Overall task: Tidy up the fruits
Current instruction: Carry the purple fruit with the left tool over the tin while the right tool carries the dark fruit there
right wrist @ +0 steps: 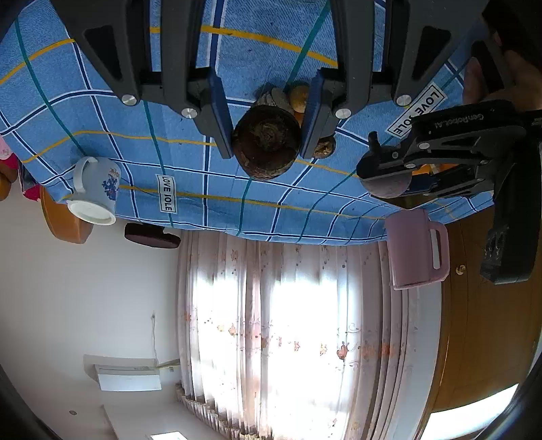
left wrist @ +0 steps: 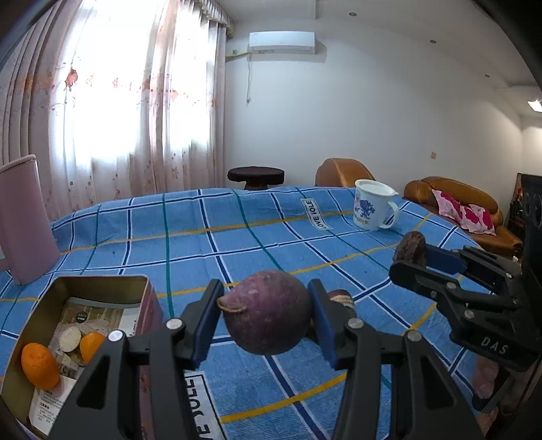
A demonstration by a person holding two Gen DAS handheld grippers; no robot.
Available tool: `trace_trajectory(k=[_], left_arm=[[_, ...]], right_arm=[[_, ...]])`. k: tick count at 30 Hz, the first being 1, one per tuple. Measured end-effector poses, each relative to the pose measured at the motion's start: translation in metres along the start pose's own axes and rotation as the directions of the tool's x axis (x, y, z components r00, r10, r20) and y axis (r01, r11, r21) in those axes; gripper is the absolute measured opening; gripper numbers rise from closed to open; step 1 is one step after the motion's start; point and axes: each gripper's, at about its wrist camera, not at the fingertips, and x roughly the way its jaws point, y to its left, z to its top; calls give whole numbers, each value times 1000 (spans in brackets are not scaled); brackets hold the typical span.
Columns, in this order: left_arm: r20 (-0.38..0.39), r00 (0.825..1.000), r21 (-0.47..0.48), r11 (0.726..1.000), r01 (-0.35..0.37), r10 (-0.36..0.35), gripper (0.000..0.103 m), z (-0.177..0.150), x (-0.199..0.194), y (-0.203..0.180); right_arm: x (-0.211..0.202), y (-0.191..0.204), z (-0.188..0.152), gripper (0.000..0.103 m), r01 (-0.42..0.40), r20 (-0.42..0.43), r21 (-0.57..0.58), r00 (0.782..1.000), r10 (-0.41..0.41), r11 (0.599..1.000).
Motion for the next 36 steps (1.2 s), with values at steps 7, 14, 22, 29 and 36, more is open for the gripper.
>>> trace_trajectory(k=[7,14,22,29,36], left_arm=[[24,1000,0,1000,-12,12,53,0,-4,0],[50,998,4,1000,-26,26,53,-2,-12,-1],[58,998,-22,999,-28,29,53,-6,-21,9],[47,997,-70,996,-58,61,53,-10,-32,34],[40,992,-119,986,-116,121,53,-14,-51,71]], right_arm=[[-4,1,1,41,1,18,-3,1000,-1,1000],[-11,9,0,41,23,52,-36,998,-21,999],[-9,24,1,41,15,46,-71,999,-12,997],[7,47,10,41,-59,19,-79,998,61,995],[24,81,25,41,-147,8,-109,989,149,983]])
